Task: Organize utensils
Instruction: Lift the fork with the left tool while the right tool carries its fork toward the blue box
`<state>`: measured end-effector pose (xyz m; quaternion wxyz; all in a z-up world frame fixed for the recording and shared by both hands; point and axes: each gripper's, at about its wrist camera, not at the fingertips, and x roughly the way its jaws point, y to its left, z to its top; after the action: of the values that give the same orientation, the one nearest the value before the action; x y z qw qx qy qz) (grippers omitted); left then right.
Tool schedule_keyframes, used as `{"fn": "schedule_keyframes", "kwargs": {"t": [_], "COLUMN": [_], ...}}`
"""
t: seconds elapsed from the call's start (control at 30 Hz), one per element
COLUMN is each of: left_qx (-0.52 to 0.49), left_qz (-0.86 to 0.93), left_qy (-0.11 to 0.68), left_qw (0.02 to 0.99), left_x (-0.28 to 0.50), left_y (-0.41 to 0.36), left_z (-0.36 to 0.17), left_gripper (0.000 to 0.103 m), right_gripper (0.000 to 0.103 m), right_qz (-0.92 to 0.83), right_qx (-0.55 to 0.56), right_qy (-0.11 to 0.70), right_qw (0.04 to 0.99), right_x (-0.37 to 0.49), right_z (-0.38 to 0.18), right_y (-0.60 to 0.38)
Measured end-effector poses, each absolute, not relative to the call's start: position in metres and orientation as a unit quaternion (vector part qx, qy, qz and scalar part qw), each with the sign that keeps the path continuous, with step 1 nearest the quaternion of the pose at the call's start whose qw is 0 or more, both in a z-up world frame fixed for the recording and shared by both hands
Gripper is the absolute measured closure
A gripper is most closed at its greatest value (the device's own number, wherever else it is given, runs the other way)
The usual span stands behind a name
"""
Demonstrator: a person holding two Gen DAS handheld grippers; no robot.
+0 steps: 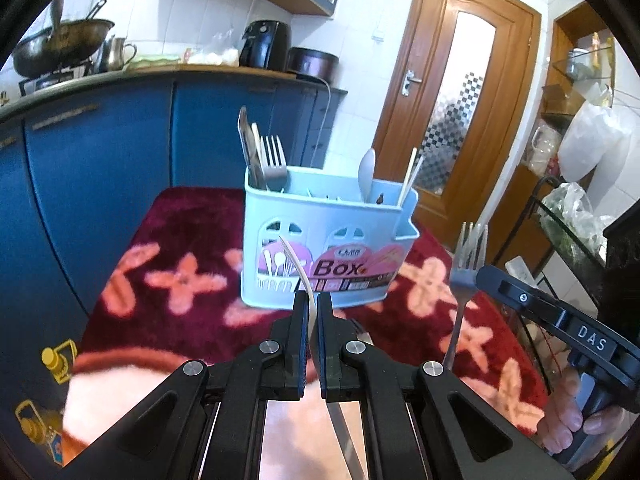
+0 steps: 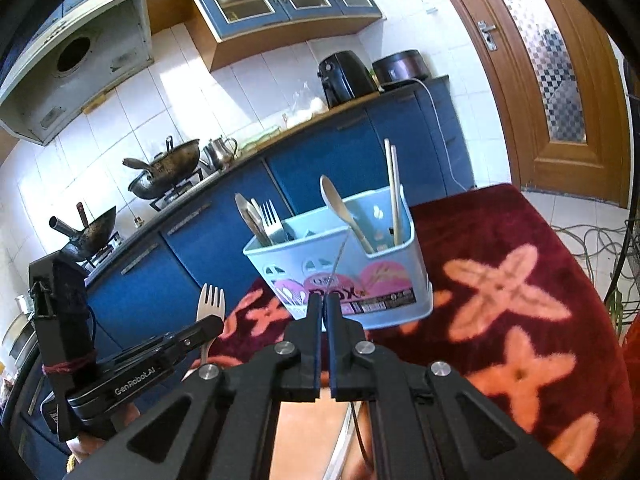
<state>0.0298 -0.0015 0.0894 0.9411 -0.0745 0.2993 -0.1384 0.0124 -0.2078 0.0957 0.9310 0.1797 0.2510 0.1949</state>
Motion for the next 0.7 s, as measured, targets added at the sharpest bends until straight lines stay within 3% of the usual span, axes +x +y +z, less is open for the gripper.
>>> {"fn": "schedule_keyframes", "kwargs": {"t": [0.37, 0.6, 0.7], "left_qx": [-0.060, -0.069, -0.073], "left_qz": [-0.121, -0.115, -0.112], "left_qy": [0.257, 0.261, 0.271], "left_qw": [0.957, 0.956, 0.953], "left_x": [0.048, 0.051, 0.053], "left_y": [-0.002, 0.003, 0.006], "left_z": [0.117, 0.115, 0.108], "left_gripper": [0.099, 0.099, 0.099], "right_gripper": [0.100, 0.099, 0.083], "right_qz": [0.192, 0.184, 0.169], "right_qx": [0.166, 0.165, 0.173], "right_qy": [0.198, 0.248, 0.277], "right_qw": [0.947, 0.937, 0.930], "right_x": [0.014, 0.028, 0.036], "right_z": [0.128, 0.108, 0.094], "right_y": [-0.210, -0.212, -0.217]}}
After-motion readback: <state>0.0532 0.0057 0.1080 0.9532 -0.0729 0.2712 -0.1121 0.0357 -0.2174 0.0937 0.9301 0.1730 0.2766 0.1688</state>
